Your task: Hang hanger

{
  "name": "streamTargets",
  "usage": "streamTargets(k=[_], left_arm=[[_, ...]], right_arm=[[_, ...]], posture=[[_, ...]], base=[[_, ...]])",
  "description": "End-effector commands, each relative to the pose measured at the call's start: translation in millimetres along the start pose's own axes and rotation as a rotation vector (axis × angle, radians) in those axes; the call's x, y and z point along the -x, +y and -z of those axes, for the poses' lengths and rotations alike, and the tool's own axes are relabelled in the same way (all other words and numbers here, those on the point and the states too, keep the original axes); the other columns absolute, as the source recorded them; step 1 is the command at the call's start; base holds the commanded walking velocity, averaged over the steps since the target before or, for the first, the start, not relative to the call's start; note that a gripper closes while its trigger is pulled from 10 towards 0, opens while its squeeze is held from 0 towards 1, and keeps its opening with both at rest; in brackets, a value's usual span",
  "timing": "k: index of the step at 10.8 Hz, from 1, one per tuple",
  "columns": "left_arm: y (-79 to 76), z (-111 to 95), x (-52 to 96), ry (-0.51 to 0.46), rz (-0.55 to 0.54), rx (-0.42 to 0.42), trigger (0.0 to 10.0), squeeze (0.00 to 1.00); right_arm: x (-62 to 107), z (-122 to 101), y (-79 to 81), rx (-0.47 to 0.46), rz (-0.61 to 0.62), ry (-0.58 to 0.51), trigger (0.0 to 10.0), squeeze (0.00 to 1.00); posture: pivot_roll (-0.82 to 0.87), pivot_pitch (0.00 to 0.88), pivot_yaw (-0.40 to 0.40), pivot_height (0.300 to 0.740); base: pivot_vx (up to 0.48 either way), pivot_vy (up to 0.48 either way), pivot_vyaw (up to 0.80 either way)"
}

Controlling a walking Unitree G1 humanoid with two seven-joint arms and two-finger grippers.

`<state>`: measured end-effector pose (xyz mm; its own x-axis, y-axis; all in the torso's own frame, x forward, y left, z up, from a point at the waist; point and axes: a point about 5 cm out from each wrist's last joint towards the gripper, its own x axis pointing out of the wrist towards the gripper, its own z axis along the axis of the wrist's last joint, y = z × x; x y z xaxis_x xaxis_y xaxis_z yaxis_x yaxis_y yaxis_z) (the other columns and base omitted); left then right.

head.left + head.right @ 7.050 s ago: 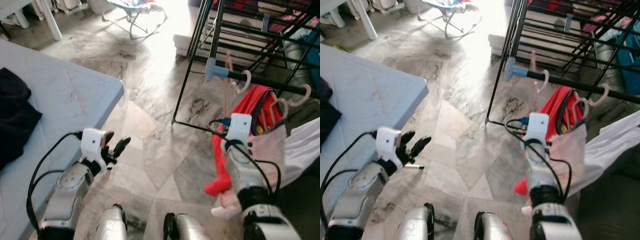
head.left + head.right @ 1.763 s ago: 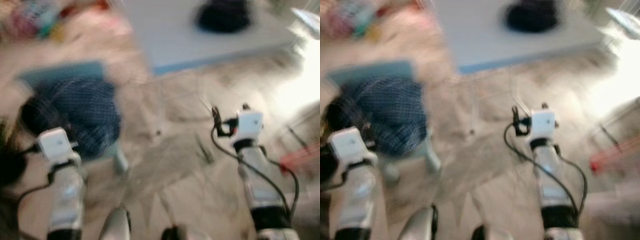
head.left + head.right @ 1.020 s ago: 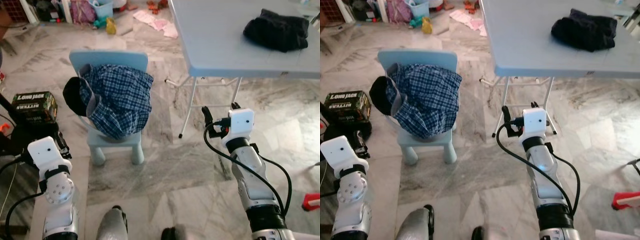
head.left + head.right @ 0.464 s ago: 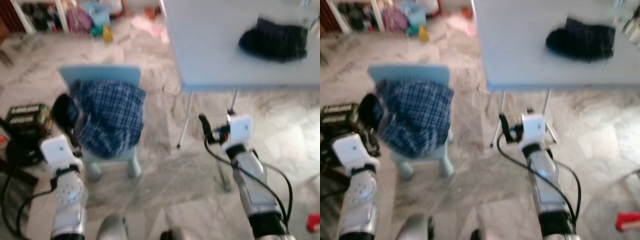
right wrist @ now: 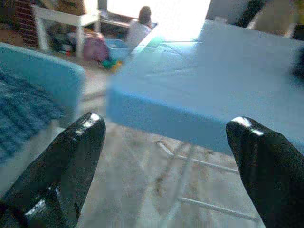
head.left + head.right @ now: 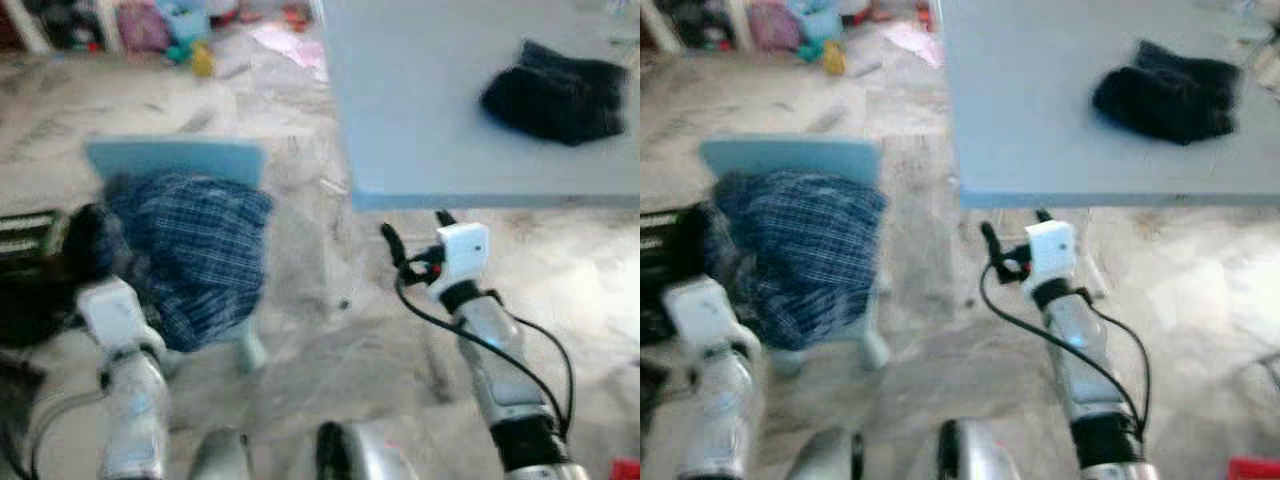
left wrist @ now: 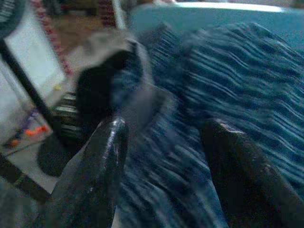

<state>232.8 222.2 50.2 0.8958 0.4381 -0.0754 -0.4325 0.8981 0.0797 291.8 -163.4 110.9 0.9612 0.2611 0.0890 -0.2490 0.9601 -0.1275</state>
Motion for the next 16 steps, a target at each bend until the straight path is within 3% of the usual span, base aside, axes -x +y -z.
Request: streamTargets(k=[1, 2, 3, 4, 5, 6, 8, 10, 12, 16], left_arm=[[9.0, 4.8, 5.7, 0.017, -0.014, -0.004, 10.0, 0.0], [11.9, 5.6, 9.2, 0.014, -0.03, 0.0, 10.0, 0.15], [15.0, 8.2, 14.3, 0.025, -0.043, 0.006, 10.0, 0.9], [16.5, 10.1, 15.4, 0.032, -0.058, 0.023, 10.0, 0.89], [15.5, 10.5, 15.5, 0.036, -0.044, 0.015, 10.0, 0.58], [15.2, 11.4, 15.6, 0.04, -0.039, 0.016, 10.0, 0.0], [14.5, 12.0, 15.8, 0.044, -0.027, 0.013, 10.0, 0.0], [12.5, 16.3, 13.5, 0.062, 0.029, 0.015, 10.0, 0.0], [3.6, 17.6, 7.2, 0.043, 0.176, -0.008, 10.0, 0.0], [12.0, 16.0, -6.4, 0.023, 0.148, 0.029, 10.0, 0.0]], right_arm=[[4.1, -0.9, -0.4, -0.001, -0.008, 0.001, 10.0, 0.0], [5.3, 0.0, -1.2, 0.0, -0.009, 0.006, 10.0, 0.0], [5.6, 0.3, -0.7, 0.002, -0.018, 0.011, 10.0, 0.0], [3.3, -0.4, 1.0, 0.001, -0.031, 0.01, 10.0, 0.0], [1.3, -4.2, 3.4, 0.082, -0.068, -0.001, 10.0, 0.0], [1.7, -3.8, 5.4, 0.053, -0.083, -0.006, 10.0, 0.0], [2.3, -3.3, 3.0, 0.037, -0.07, -0.001, 10.0, 0.0], [4.3, -3.4, 0.2, 0.039, -0.05, 0.002, 10.0, 0.0], [7.3, -5.5, -4.0, 0.043, -0.042, 0.004, 10.0, 0.0], [12.2, -9.5, -8.9, 0.071, -0.058, 0.015, 10.0, 0.0]], posture=[[0.06, 0.191, -0.131, 0.74], [0.06, 0.194, -0.137, 0.74], [0.07, 0.196, -0.145, 0.74], [0.07, 0.198, -0.152, 0.74], [0.07, 0.198, -0.154, 0.74], [0.07, 0.198, -0.158, 0.74], [0.06, 0.201, -0.156, 0.74], [0.05, 0.211, -0.161, 0.74], [0.02, 0.229, -0.177, 0.74], [-0.02, 0.251, -0.213, 0.74]], base=[[0.0, 0.0, 0.0], [0.0, 0.0, 0.0], [0.0, 0.0, 0.0], [0.0, 0.0, 0.0], [0.0, 0.0, 0.8], [0.0, 0.0, 0.8], [0.0, 0.0, 0.8], [0.0, 0.0, 0.0], [0.0, 0.0, 0.0], [0.0, 0.0, 0.0]])
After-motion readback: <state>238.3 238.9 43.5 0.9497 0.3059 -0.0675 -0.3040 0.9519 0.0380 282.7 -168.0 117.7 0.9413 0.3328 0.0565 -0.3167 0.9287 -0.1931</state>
